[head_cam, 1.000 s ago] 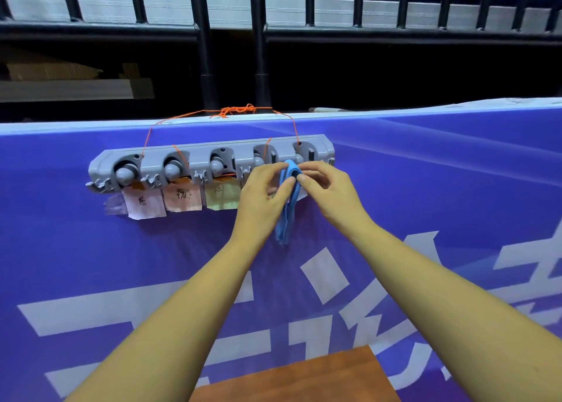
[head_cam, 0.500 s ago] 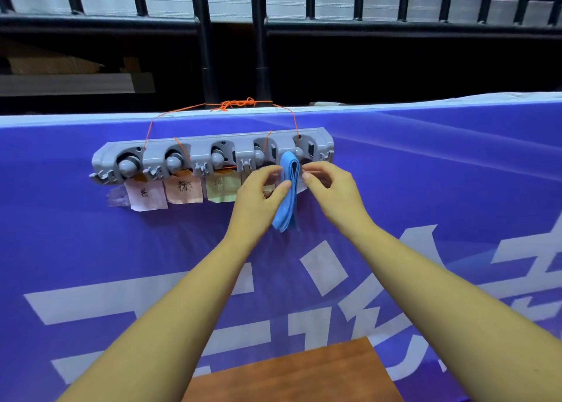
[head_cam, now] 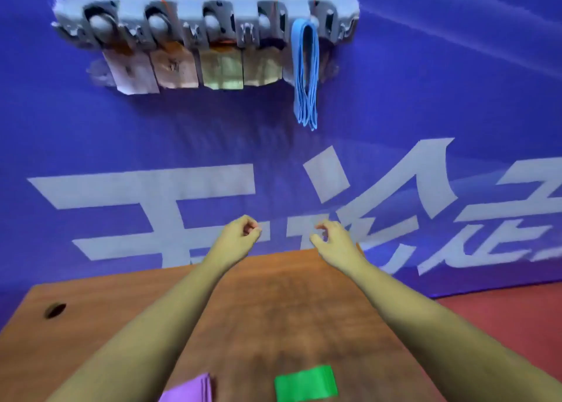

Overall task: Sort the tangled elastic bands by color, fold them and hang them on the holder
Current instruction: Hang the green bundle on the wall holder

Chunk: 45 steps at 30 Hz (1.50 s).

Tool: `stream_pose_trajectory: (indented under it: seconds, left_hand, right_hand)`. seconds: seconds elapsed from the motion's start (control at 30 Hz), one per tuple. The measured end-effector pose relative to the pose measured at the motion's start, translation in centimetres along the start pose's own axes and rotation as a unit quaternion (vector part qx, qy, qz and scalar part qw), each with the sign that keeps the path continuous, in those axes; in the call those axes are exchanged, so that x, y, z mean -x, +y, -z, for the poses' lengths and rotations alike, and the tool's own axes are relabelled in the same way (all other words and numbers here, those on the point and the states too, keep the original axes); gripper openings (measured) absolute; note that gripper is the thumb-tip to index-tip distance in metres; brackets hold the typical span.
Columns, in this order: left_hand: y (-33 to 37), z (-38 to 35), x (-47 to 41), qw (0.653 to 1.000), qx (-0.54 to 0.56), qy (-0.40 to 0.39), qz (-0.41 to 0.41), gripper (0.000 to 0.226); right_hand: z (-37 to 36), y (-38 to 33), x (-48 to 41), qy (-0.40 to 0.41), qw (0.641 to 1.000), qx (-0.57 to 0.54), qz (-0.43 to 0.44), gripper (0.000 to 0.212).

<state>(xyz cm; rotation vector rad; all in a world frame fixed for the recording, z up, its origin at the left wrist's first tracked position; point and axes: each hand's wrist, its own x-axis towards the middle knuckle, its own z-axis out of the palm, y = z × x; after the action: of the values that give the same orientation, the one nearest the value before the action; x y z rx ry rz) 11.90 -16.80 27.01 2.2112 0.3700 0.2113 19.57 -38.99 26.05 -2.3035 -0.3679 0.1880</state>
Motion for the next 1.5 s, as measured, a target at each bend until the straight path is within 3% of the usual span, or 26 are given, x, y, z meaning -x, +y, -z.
stream_pose_trajectory:
  seconds: [0.13, 0.37, 0.43, 0.6, 0.87, 1.03, 1.23, 1.5]
  left_hand:
    - [-6.1, -4.1, 3.4, 0.995, -0.046, -0.071, 0.048, 0.005]
    - [-14.6, -12.0, 8.9, 0.962, -0.045, -0.238, 0.124, 0.020]
    - [-16.6, -14.1, 10.4, 0.954, -0.042, -0.261, 0.143, 0.033]
    - [-19.8, -17.6, 12.9, 0.949, -0.023, -0.279, 0.143, 0.017]
    - [-23.5, -20.5, 14.5, 0.940, -0.002, -0.318, 0.121, 0.031]
    - [-23.7, -21.6, 14.7, 0.957, -0.013, -0.271, 0.103, 0.036]
    - [-24.7, -22.6, 14.9, 0.968, -0.017, -0.235, 0.089, 0.026]
    - [-23.5, -20.8, 13.6, 0.961, -0.013, -0.270, 0.058, 0.020]
  right_hand:
    - [-5.6, 4.7, 3.0, -0.060, 0.997, 0.029, -0.025, 0.029]
    - [-13.1, 11.4, 8.8, -0.202, 0.973, 0.085, -0.073, 0.028]
    - [-14.9, 12.8, 10.4, -0.241, 0.962, 0.102, -0.072, 0.029]
    - [-18.5, 15.5, 12.7, -0.294, 0.945, 0.140, -0.041, 0.039]
    - [-22.3, 18.0, 13.5, -0.295, 0.947, 0.119, -0.047, 0.052]
    - [-23.3, 19.2, 13.6, -0.276, 0.951, 0.131, -0.048, 0.052]
    - [-24.0, 20.0, 13.6, -0.252, 0.958, 0.133, -0.035, 0.035]
    - [-21.4, 18.2, 12.4, -0.223, 0.968, 0.103, 0.044, 0.010]
